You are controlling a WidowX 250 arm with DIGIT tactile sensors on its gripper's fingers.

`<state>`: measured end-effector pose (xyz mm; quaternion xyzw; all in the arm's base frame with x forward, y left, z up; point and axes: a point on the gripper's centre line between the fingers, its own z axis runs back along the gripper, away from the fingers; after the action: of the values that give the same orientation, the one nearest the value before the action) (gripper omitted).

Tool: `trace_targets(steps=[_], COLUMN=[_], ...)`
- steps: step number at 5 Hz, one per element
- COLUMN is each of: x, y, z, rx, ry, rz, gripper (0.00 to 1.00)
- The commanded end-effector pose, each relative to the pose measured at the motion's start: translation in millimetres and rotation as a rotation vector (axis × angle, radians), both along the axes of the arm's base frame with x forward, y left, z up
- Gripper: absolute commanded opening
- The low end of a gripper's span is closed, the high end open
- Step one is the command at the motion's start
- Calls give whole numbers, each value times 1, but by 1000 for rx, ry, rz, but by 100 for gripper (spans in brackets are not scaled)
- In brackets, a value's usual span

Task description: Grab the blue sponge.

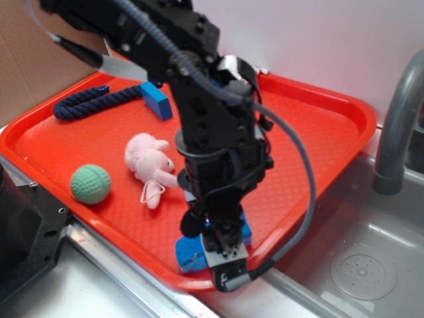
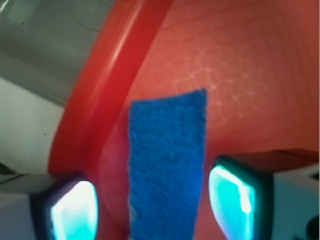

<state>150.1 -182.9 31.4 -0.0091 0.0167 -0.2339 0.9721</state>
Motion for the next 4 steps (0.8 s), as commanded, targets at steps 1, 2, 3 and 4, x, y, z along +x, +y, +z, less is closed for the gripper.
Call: trace_targets(steps=[1, 2, 3, 4], x=[2, -7, -9, 0], y=[26, 40, 45, 71], z=[16, 19, 23, 47], rx=[-40, -3, 13, -49], ry=[6, 41, 43, -15], rz=[37, 62, 99, 75], gripper=[0, 0, 0, 92])
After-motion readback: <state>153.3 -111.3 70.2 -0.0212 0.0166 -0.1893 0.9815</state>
